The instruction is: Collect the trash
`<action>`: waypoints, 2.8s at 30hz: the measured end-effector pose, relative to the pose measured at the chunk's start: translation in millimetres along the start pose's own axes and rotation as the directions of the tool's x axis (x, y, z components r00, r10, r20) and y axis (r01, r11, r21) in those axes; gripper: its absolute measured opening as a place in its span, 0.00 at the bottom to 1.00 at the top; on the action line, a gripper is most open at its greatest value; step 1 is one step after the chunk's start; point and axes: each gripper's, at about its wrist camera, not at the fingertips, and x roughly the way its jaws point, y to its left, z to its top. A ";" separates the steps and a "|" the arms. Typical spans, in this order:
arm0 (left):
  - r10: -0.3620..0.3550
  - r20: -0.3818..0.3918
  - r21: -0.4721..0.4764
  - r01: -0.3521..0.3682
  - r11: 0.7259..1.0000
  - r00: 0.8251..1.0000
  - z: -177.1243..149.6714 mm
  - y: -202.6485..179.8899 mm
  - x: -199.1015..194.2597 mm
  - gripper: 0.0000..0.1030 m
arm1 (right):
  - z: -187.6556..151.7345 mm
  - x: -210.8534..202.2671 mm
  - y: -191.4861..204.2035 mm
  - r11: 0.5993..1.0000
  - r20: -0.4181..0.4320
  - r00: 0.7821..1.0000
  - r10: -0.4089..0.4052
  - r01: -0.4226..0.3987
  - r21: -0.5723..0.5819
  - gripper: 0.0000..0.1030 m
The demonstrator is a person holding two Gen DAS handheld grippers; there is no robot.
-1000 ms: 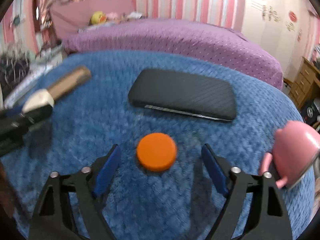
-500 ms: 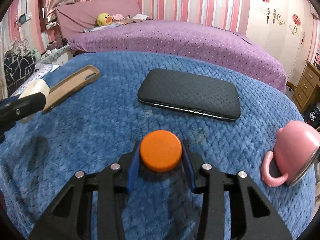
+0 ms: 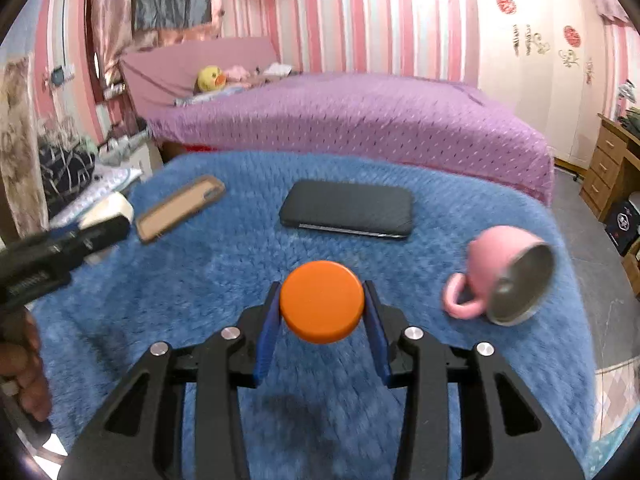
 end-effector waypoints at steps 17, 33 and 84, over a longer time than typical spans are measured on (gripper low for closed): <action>-0.176 0.025 0.141 0.171 0.975 0.984 -50.0 -100.9 -77.5 0.59 | -37.1 -183.5 -77.5 0.989 0.153 0.982 -0.111 0.094 0.118 0.38; -0.346 -0.045 0.208 0.347 0.914 0.937 -54.5 -226.9 -64.1 0.59 | -51.3 -274.4 -209.9 0.922 0.170 0.933 -0.319 0.263 0.284 0.39; 0.087 0.085 0.159 -0.100 0.982 0.992 -46.7 -92.9 -85.8 0.95 | -39.6 -209.4 -155.2 0.903 0.167 0.912 -0.375 0.317 0.291 0.95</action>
